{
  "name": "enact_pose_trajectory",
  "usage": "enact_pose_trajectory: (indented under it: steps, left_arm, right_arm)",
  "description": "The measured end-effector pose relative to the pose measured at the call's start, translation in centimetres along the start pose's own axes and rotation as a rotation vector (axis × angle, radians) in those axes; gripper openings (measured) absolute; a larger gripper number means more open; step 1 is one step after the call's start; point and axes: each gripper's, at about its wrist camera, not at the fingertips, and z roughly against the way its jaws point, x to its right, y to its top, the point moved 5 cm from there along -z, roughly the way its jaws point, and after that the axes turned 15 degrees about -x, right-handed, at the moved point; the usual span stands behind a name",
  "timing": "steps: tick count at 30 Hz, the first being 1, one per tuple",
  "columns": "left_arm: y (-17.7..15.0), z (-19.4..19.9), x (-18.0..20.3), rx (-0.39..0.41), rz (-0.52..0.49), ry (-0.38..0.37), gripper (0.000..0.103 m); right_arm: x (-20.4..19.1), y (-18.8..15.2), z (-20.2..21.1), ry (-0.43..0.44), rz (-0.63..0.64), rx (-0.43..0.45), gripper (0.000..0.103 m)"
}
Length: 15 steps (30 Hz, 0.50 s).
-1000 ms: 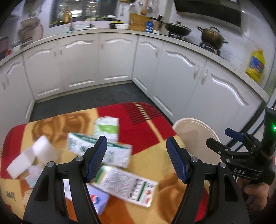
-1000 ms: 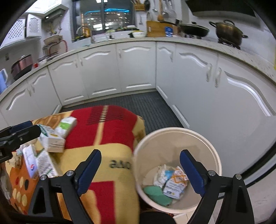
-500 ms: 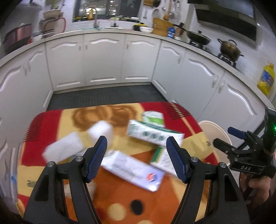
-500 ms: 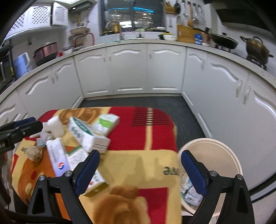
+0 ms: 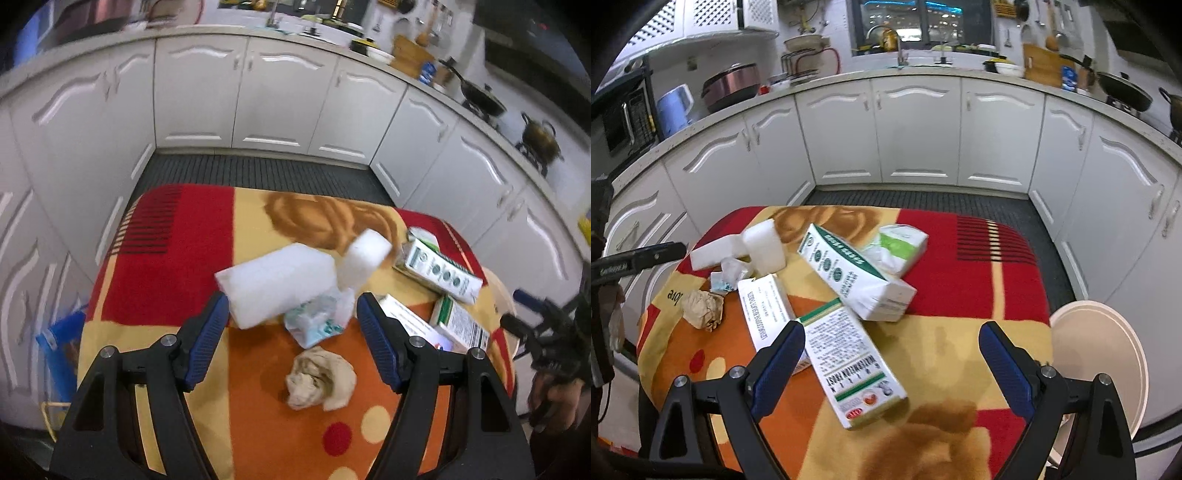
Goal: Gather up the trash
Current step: 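Move both tools back over the table toward remaining trash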
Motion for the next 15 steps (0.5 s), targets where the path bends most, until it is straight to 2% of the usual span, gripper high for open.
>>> enact_pose_trajectory:
  steps: [5,8,12,15]
  left_arm:
    - [0.0,-0.8,-0.4,-0.012,-0.059,0.066,0.071]
    - [-0.9,-1.3,-1.0,-0.046,-0.066,0.066,0.071]
    - [-2.6,-1.4,-1.6,-0.093,-0.030,-0.053,0.071]
    - [-4.1,-1.3,-0.2,-0.105,-0.046,-0.113,0.071]
  right_arm:
    - [-1.5,0.9,-0.6,0.032,0.033,-0.012,0.094]
    - [-2.4,1.1,-0.9,0.036,0.054,-0.014,0.094]
    - [-3.9,1.1,-1.3,0.064,0.094,-0.022,0.094]
    - [-4.7,1.0,-2.0,0.059,0.117,-0.032,0.094]
